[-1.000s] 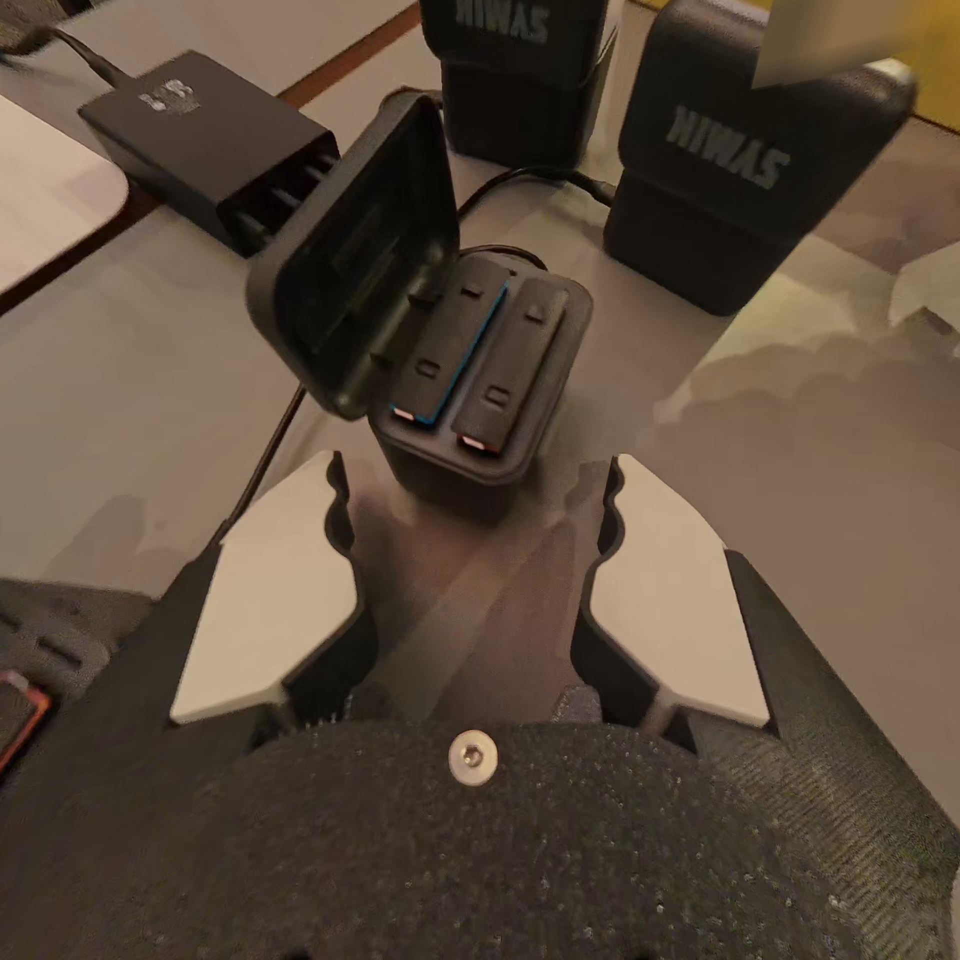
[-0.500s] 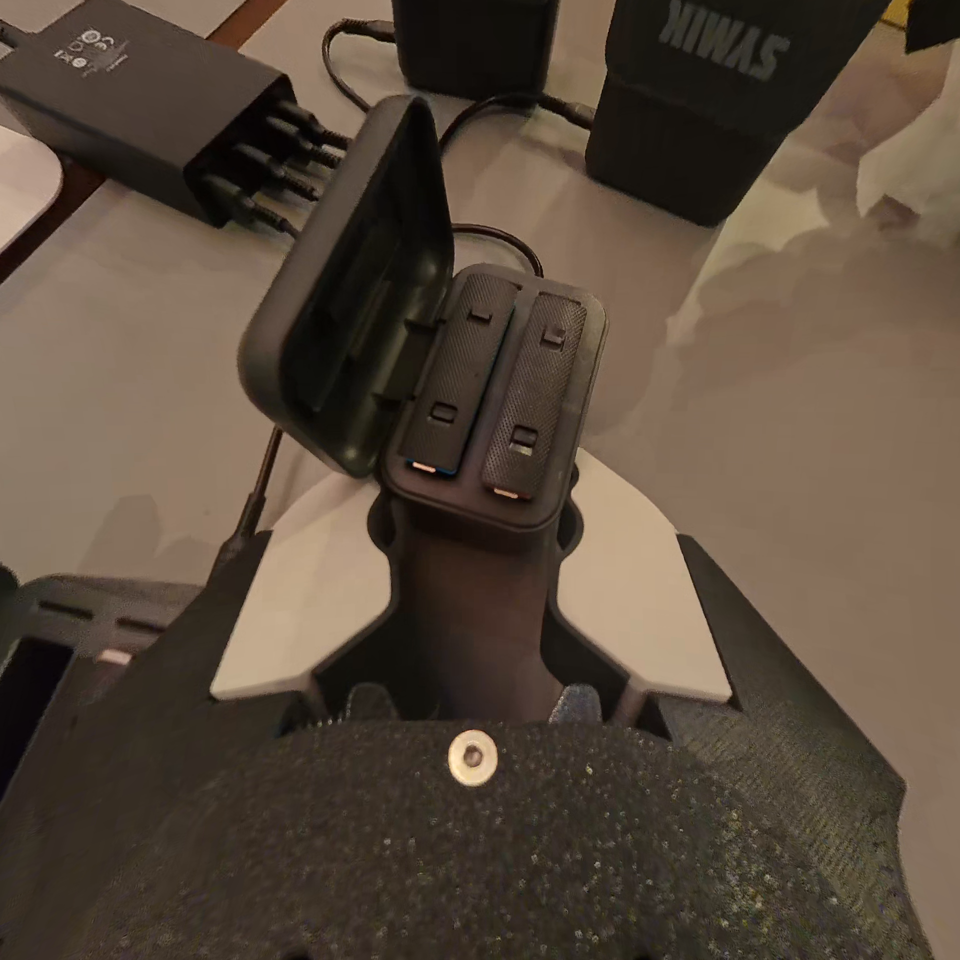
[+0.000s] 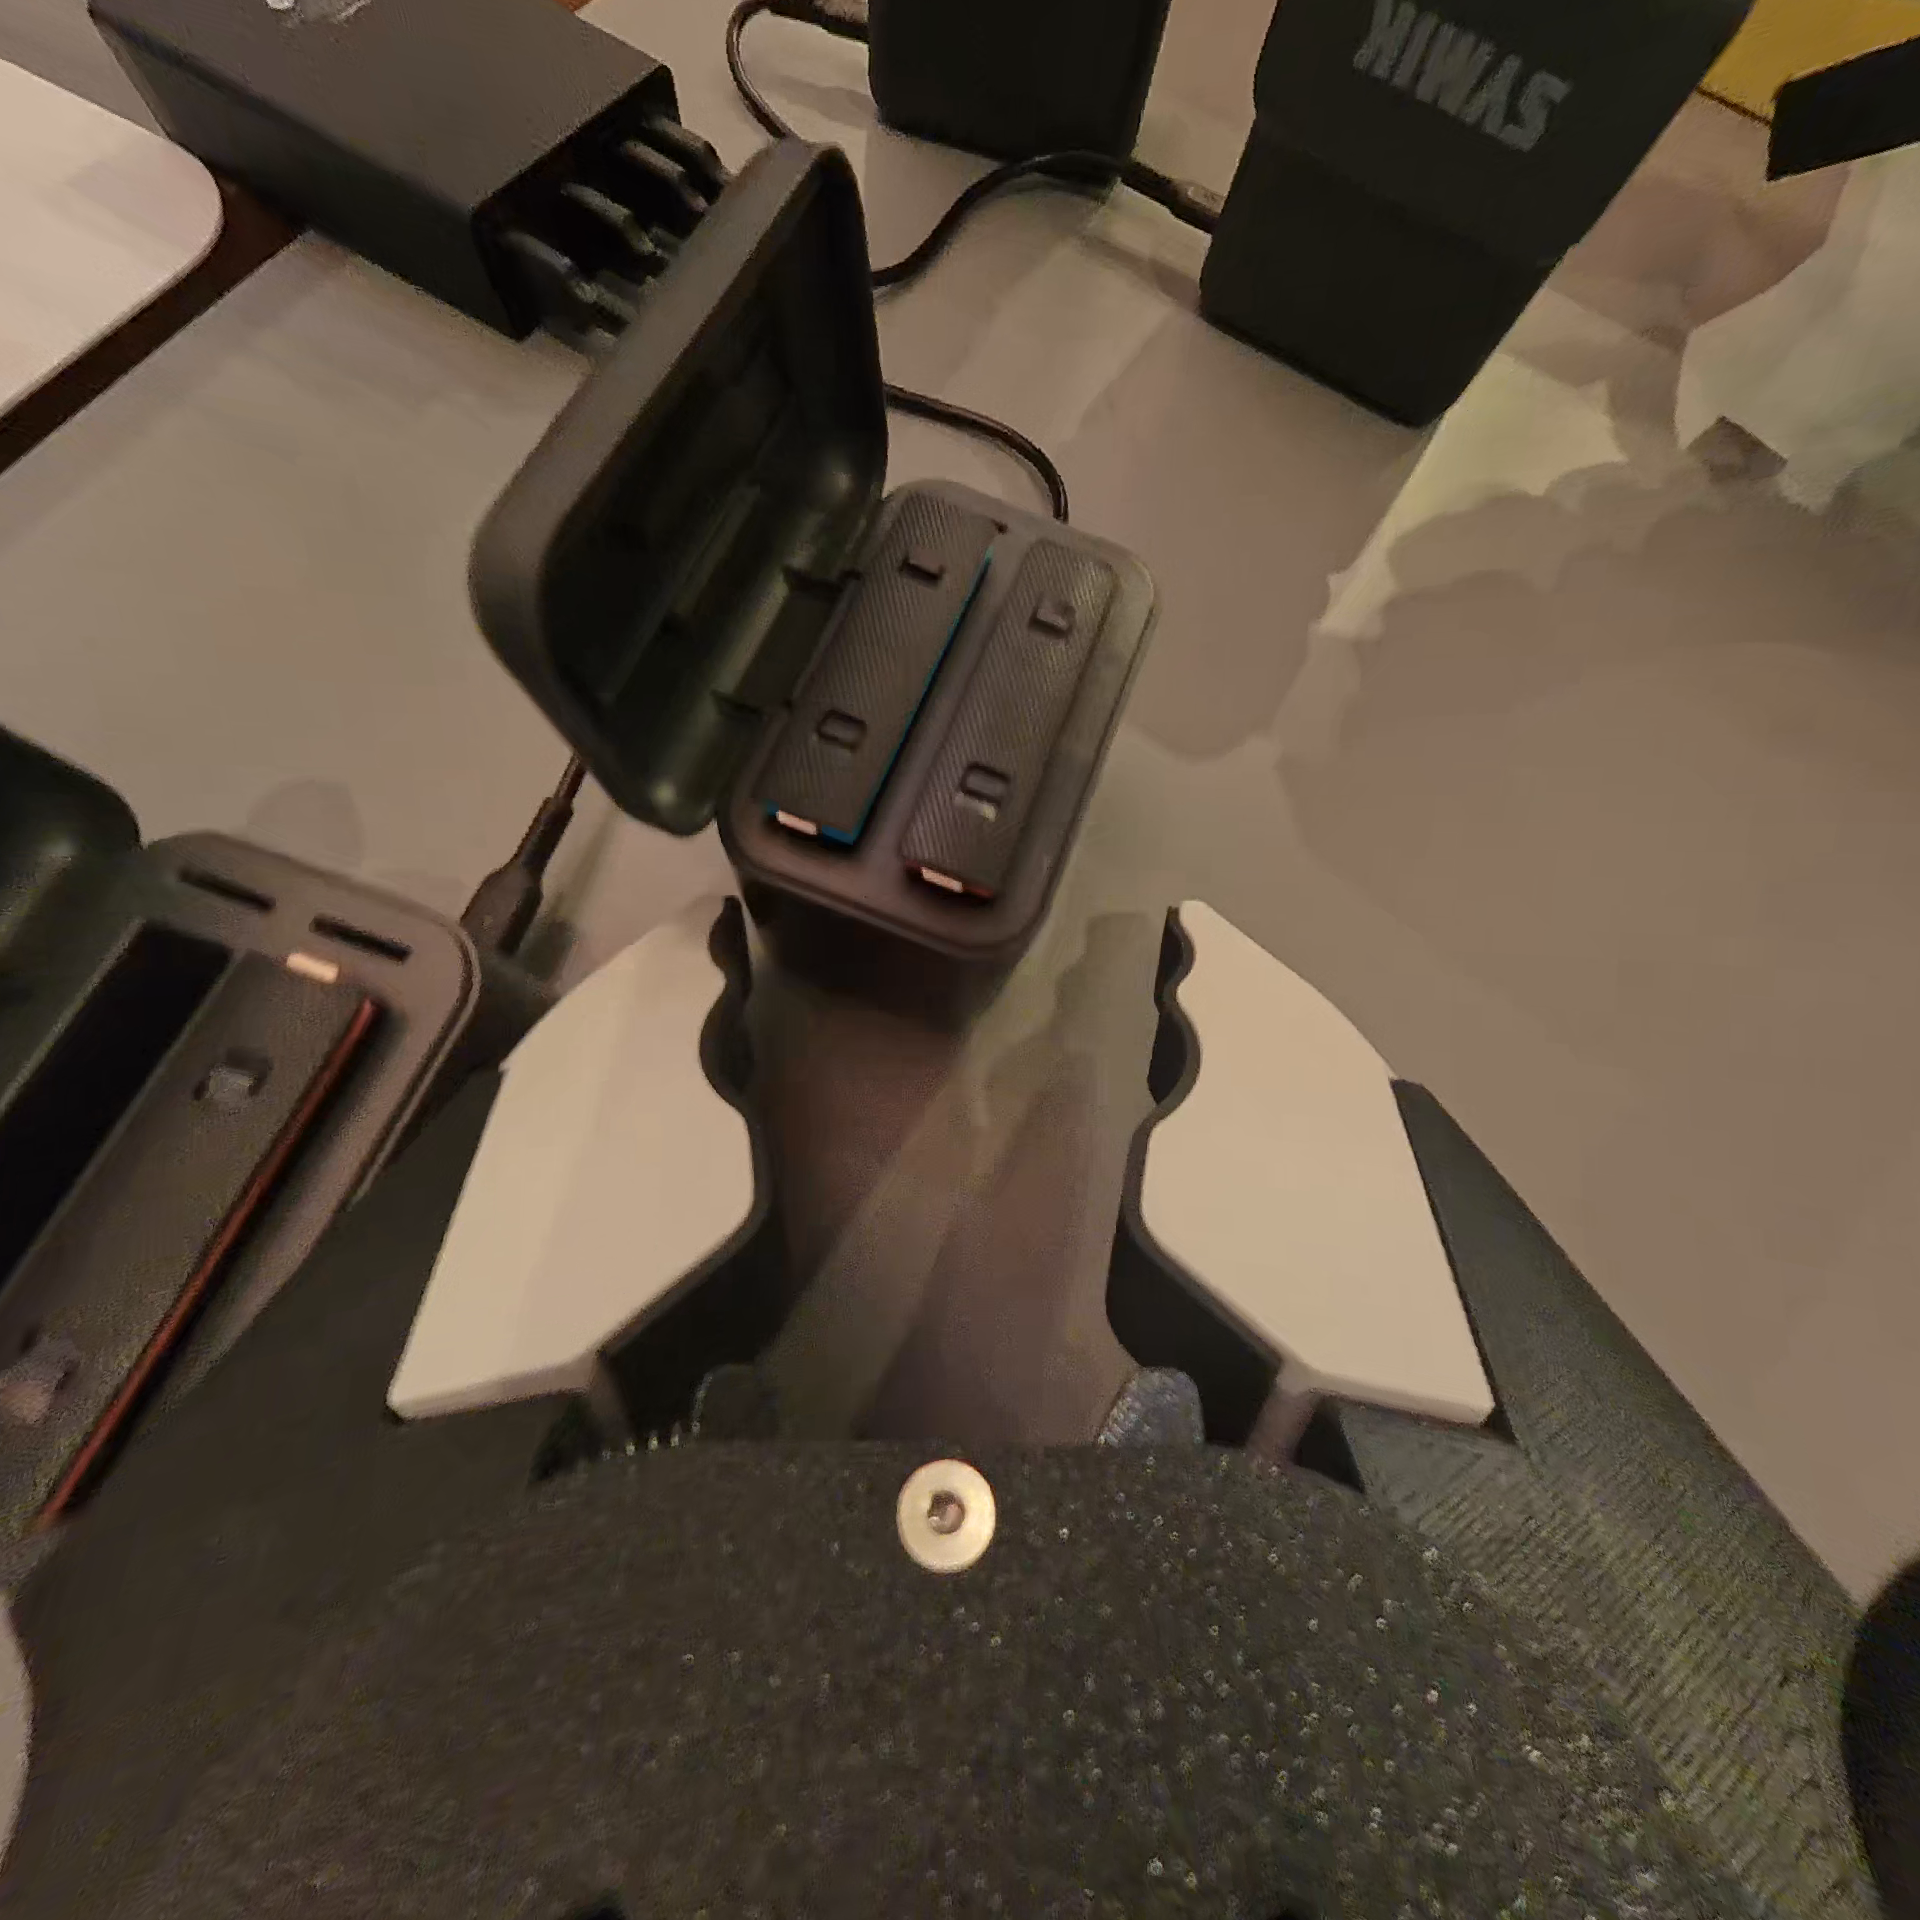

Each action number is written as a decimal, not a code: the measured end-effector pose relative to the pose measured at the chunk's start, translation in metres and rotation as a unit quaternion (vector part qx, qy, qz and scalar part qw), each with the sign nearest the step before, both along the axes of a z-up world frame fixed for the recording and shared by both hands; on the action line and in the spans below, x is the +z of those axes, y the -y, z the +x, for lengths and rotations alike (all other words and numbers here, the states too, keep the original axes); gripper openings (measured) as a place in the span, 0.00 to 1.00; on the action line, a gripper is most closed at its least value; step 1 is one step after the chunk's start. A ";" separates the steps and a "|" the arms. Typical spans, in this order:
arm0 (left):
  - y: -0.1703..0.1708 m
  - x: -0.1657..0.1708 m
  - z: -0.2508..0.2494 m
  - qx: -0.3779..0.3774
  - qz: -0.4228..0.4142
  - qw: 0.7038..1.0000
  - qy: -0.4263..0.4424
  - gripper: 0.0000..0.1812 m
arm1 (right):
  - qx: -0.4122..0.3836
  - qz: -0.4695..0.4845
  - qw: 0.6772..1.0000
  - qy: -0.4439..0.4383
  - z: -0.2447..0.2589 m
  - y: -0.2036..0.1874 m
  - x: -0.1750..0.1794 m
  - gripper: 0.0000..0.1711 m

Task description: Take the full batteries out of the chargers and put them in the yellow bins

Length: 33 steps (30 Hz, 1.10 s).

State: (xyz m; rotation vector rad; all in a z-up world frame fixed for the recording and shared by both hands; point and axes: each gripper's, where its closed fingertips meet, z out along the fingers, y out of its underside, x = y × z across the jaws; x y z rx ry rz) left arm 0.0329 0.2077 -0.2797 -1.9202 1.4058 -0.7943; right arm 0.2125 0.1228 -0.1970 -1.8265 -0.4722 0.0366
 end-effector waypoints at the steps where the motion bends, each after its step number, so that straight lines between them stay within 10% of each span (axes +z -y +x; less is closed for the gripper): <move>1: 0.001 0.001 -0.005 0.002 0.005 1.000 -0.001 0.41 | 0.000 0.000 1.000 0.003 -0.002 0.000 0.000 0.19; 33: 0.047 -0.003 -0.036 0.079 0.133 0.988 -0.030 0.29 | 0.129 -0.067 0.987 0.074 -0.118 0.034 -0.050 0.00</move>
